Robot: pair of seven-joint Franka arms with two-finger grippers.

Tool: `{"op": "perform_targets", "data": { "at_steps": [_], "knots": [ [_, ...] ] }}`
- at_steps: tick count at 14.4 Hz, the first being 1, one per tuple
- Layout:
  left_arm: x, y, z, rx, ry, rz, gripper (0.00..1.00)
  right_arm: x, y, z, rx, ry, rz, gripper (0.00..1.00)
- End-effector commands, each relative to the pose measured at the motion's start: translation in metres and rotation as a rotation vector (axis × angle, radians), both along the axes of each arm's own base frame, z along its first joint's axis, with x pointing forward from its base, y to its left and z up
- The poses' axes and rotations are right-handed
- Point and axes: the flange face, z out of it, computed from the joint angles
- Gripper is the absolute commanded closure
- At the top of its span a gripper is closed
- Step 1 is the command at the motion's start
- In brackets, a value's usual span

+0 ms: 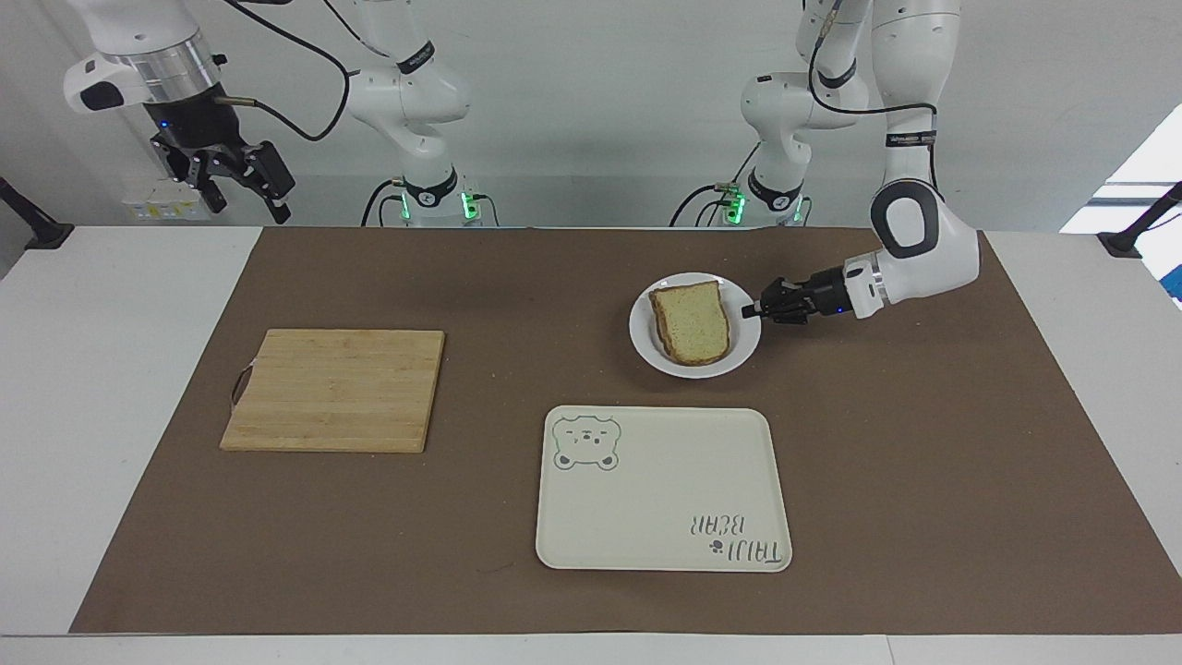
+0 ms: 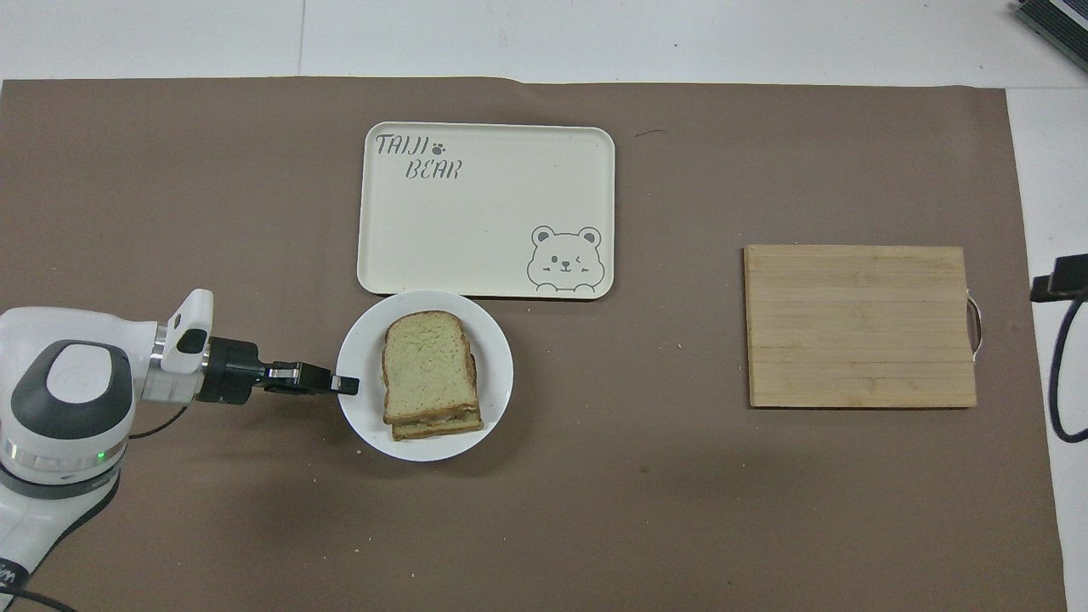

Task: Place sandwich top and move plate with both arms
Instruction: 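Push the white plate with the left gripper onto the cream tray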

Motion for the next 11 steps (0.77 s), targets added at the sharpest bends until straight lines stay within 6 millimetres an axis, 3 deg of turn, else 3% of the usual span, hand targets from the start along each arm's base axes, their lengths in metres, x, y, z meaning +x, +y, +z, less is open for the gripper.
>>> {"op": "perform_targets", "data": {
  "at_steps": [1,8,11],
  "knots": [
    [0.064,-0.011,0.019,-0.028,-0.006,0.007,1.00,-0.002,0.007,-0.004,-0.029,0.015,0.036,0.00],
    [0.167,-0.028,0.013,-0.093,0.010,0.126,1.00,-0.005,0.036,-0.015,-0.066,0.040,0.140,0.00],
    [0.185,-0.034,0.003,-0.085,0.006,0.134,1.00,-0.005,0.035,-0.015,-0.071,0.042,0.157,0.00]
  ]
}}
